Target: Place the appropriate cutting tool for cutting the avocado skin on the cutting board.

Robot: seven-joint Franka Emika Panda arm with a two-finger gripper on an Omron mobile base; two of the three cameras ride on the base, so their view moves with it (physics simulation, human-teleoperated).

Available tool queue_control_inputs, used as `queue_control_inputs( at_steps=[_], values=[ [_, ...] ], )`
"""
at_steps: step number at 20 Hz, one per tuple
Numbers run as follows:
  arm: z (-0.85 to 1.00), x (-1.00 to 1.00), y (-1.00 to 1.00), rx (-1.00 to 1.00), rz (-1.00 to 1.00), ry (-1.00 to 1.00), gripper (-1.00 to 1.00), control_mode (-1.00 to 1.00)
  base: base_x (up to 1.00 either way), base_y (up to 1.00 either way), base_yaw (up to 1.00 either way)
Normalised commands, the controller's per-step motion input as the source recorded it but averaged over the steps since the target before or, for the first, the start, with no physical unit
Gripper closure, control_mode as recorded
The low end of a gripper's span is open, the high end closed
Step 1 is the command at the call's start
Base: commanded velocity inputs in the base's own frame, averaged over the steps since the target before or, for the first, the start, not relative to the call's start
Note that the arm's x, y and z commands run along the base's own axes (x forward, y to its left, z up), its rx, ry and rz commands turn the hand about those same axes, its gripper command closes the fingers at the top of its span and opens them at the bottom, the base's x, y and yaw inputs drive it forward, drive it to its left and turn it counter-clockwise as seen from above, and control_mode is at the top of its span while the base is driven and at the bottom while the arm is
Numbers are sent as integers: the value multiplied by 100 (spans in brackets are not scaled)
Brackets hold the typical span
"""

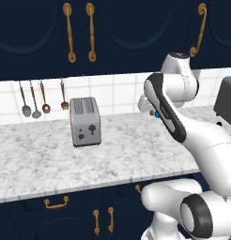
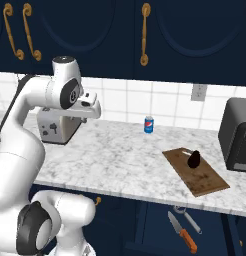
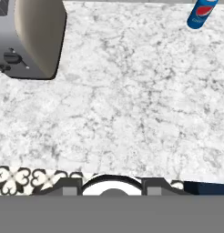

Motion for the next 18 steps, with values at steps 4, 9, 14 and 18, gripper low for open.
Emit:
queue_control_inputs(
  at_steps=[4,9,14,18],
  values=[
    [-7,-44,-9,1,0,-6,-100,-100,0,0,0],
    [-19,-93,-96,21,0,-6,-100,-100,0,0,0],
    [-44,-71,-100,13,0,10,-100,-100,0,0,0],
    [-59,-60,-100,2,0,10,-100,-100,0,0,0]
  ],
)
